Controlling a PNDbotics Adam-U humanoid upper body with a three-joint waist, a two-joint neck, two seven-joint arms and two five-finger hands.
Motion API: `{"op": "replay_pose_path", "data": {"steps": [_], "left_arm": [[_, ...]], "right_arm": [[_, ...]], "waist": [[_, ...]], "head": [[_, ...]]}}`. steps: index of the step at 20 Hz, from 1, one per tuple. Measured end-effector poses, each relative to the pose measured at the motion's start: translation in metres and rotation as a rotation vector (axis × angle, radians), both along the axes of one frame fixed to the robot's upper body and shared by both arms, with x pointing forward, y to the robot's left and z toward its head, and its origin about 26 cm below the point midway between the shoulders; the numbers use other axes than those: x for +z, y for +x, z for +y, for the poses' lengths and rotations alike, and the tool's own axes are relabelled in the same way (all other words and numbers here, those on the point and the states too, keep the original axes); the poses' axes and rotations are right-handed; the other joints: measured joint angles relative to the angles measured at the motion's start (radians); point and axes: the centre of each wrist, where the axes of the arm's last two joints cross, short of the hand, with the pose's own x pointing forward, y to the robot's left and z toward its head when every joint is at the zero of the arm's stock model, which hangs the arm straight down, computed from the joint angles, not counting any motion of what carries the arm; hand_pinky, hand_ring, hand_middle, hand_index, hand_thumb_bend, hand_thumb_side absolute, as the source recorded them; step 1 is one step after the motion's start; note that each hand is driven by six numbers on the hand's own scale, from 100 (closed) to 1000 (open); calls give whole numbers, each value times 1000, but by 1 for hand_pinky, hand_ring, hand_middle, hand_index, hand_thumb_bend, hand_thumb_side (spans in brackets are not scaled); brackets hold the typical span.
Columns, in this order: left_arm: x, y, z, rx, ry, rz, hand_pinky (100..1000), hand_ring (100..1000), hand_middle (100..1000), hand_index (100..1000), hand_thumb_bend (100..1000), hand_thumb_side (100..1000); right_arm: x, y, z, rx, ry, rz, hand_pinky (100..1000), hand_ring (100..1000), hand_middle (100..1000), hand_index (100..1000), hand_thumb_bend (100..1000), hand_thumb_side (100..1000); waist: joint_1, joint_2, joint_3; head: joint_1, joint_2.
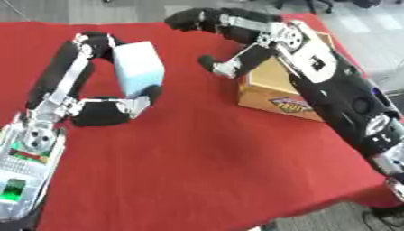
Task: Pick up the objects with one hand, pass them to the other hand, and then place them into the box on the other side of the table.
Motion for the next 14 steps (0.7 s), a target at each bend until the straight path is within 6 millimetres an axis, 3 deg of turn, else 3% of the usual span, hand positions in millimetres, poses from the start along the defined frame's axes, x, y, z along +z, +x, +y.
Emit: {"op": "replay_pose_path", "data": {"steps": [14], "left_arm": [[-7,2,-13,-15,-20,-9,665,585,459,476,100,284]], "right_arm": [[0,5,4,-15,-46,44,1000,1000,990,1000,100,200]], "waist": [[-4,18,16]], "head": [[-18,0]]}}
